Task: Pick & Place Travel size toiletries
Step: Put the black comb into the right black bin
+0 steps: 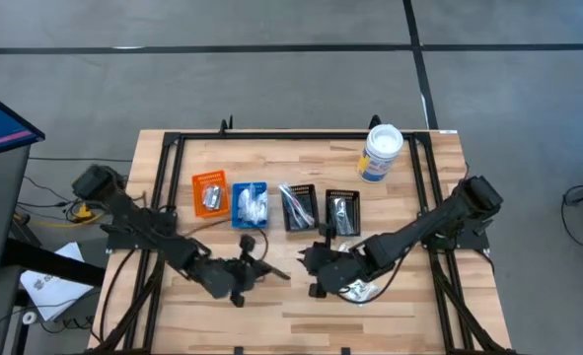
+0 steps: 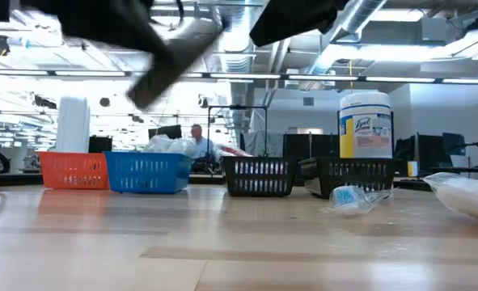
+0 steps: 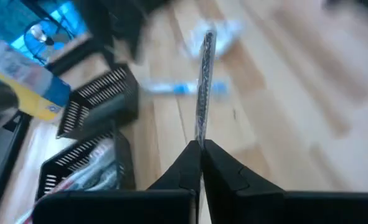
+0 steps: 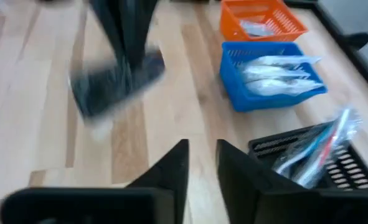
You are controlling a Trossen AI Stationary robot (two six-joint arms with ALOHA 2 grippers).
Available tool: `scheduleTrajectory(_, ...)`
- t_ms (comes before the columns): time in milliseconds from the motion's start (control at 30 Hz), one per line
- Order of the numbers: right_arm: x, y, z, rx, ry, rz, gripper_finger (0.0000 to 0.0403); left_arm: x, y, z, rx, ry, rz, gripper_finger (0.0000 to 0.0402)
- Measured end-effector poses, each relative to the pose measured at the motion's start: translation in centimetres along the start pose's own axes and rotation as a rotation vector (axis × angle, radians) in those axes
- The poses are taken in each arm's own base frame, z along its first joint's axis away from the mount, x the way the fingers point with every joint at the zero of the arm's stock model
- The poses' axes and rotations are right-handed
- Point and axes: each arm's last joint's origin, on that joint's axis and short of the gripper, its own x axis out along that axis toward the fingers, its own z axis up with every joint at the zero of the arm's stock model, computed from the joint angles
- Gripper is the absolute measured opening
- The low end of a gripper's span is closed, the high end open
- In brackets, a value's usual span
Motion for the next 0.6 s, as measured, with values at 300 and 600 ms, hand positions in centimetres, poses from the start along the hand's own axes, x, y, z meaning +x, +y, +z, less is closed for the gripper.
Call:
scheduleTrajectory(300,-0.6,1.0,1.0,-0.045,-0.127,-0.018,0.016,-5.7,4.2,-0.1,-0.364,-0.451,0.015,0.0)
scheduleTrajectory(600,-1.5,1.8,3.2,-0.086,-0.362,-0.013,0.0167,-8.0,6.0,-4.9,-0.619,-0.857,0.015,0.0)
